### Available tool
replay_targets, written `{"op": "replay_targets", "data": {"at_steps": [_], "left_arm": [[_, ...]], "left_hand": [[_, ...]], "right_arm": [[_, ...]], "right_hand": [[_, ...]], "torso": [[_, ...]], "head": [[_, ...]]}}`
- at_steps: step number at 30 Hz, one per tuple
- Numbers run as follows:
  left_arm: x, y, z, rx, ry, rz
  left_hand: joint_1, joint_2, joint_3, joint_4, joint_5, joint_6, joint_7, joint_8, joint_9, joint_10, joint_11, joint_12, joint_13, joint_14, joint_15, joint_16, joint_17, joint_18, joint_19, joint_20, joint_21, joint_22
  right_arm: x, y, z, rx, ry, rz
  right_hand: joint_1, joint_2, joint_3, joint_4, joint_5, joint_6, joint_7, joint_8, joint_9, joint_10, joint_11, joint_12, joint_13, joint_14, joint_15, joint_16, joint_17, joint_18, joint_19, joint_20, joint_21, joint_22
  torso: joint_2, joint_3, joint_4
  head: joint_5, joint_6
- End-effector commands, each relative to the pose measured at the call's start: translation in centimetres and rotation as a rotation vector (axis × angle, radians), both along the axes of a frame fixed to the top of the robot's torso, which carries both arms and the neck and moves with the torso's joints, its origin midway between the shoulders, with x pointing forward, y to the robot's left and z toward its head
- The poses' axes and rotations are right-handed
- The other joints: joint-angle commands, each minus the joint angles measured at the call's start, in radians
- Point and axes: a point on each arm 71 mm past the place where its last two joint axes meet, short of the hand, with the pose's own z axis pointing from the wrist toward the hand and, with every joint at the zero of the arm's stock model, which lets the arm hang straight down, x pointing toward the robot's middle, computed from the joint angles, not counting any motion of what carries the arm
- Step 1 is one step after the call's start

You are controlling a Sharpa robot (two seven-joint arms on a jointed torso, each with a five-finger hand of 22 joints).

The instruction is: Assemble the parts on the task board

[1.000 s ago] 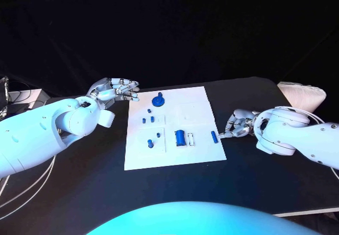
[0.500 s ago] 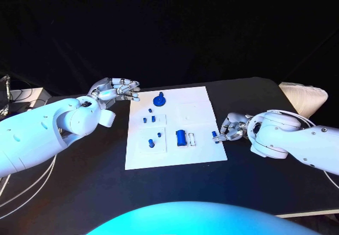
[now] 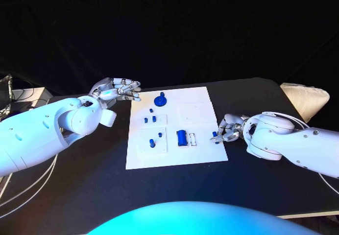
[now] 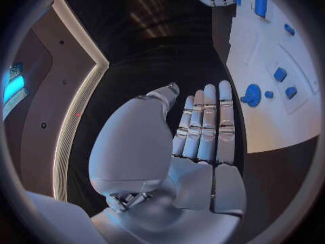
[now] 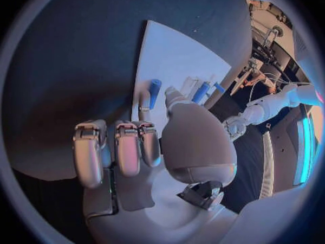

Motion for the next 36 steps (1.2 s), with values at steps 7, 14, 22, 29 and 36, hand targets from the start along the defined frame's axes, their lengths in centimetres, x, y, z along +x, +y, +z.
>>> {"op": "replay_targets", "data": {"at_steps": [7,14,22,29,36], "left_arm": [[-0.1,-0.3,0.0,-0.007,-0.003,-0.019],[-0.1,-0.2,0.0,-0.005,-0.001,-0.016],[-0.1,-0.2,0.0,-0.005,0.0,-0.016],[-0.1,-0.2,0.0,-0.004,0.001,-0.016],[-0.1,-0.2,0.0,-0.005,0.001,-0.016]], "left_hand": [[0.002,0.005,0.001,0.006,0.001,0.002,0.001,-0.006,-0.001,0.005,-0.002,-0.004,-0.002,-0.001,0.003,-0.005,0.001,0.004,0.007,0.003,-0.004,-0.001],[0.002,0.005,0.001,0.007,0.001,0.001,0.002,-0.006,-0.001,0.005,-0.001,-0.006,-0.002,-0.001,0.003,-0.006,0.002,0.004,0.007,0.003,-0.005,-0.002],[0.002,0.005,0.001,0.008,0.001,0.001,0.002,-0.006,-0.001,0.005,-0.001,-0.006,-0.002,-0.001,0.003,-0.006,0.002,0.004,0.007,0.003,-0.005,-0.002],[0.002,0.005,0.001,0.008,0.001,0.001,0.003,-0.007,-0.002,0.005,-0.001,-0.007,-0.002,-0.001,0.003,-0.007,0.002,0.004,0.007,0.003,-0.006,-0.002],[0.002,0.005,0.001,0.008,0.001,0.001,0.003,-0.007,-0.002,0.005,-0.001,-0.007,-0.002,-0.001,0.003,-0.007,0.002,0.004,0.007,0.003,-0.006,-0.002]], "right_arm": [[0.3,0.6,-0.5,-0.085,-0.057,0.055],[0.3,0.6,-1.1,-0.119,-0.04,0.072],[0.0,0.8,-1.5,-0.107,-0.014,0.073],[-0.6,1.2,-1.5,-0.048,0.013,0.051],[-0.9,1.6,-0.7,0.004,-0.001,0.035]], "right_hand": [[0.08,-0.005,0.043,-0.005,0.009,-0.015,0.002,-0.009,0.006,0.105,-0.006,0.005,0.263,0.105,-0.004,0.006,0.263,-0.014,0.105,0.002,0.006,0.263],[0.17,-0.03,0.115,-0.017,0.028,-0.022,0.006,-0.033,0.0,0.105,-0.003,0.005,0.263,0.105,-0.002,0.006,0.263,-0.014,0.105,0.003,0.006,0.263],[0.241,-0.066,0.225,-0.043,0.181,-0.025,0.021,-0.078,-0.029,0.105,0.009,0.005,0.263,0.105,0.007,0.006,0.263,-0.014,0.105,0.009,0.006,0.263],[0.204,-0.112,0.323,-0.058,0.352,-0.017,0.029,-0.099,-0.046,0.105,0.015,0.005,0.263,0.105,0.014,0.006,0.263,-0.014,0.105,0.016,0.006,0.263],[0.184,-0.122,0.358,-0.074,0.406,-0.009,0.028,-0.098,-0.045,0.105,0.015,0.005,0.263,0.105,0.013,0.006,0.263,-0.014,0.105,0.017,0.006,0.263]], "torso": [[-0.001,-0.0001,0.0012],[-0.002,-0.0009,0.0],[-0.002,-0.0014,-0.0003],[-0.001,-0.0004,0.0004],[-0.001,-0.0014,-0.0014]], "head": [[0.004,0.0],[0.006,0.0],[0.006,0.0],[0.005,0.0],[0.006,0.0]]}}
